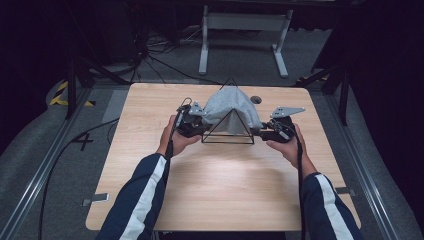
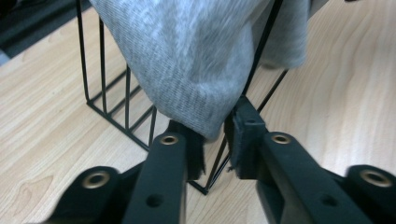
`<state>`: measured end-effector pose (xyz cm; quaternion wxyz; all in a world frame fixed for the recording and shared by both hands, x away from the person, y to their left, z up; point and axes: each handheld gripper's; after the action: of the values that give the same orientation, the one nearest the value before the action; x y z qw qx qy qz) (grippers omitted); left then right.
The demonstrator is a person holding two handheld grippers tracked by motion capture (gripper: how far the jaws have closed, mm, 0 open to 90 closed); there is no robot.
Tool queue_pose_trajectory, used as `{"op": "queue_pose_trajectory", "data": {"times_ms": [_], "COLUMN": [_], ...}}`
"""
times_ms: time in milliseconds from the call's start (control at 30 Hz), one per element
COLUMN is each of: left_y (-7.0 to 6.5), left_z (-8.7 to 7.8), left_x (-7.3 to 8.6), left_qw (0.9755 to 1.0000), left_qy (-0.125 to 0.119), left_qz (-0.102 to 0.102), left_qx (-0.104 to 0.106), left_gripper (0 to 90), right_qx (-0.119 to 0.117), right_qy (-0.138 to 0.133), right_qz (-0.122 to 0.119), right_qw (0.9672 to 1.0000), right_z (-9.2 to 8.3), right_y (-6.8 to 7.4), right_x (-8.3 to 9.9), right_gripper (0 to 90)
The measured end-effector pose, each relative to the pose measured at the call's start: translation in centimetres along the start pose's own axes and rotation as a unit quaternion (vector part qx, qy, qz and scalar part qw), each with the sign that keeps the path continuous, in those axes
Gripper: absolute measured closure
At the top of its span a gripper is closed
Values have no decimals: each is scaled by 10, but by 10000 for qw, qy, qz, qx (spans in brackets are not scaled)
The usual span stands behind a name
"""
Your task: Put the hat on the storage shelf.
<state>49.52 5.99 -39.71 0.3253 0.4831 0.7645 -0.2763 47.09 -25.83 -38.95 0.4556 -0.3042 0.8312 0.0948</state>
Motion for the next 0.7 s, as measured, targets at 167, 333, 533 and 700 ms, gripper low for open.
{"op": "queue_pose_trajectory", "data": {"times_ms": [167,333,533,700], "left_y": [1,4,15,17], "left_z": [7,16,24,30], "left_x": [2,6,9,11], "left_qw": [9998,9981,9965,9953], "left_qy": [210,611,832,966], "left_qz": [-9,51,-34,31], "left_qx": [66,-54,-71,70], "left_gripper": [861,869,873,876], "right_qx": [1,333,713,638], "right_qy": [-42,218,406,332], "right_qz": [-148,-331,-465,-373], "right_qw": [9999,9987,9955,9967], "right_z": [4,13,26,25], "right_y": [3,4,4,5], "right_x": [3,8,8,9], "right_gripper": [852,862,860,859]}}
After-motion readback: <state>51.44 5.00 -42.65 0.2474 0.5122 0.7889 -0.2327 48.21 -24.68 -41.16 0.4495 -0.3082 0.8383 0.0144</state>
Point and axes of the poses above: each handheld gripper's, and its own axes: z roughly forward along the jaws, x roughly out of its underside, y roughly to its left, and after that the axes turned 14 degrees about x, right-handed
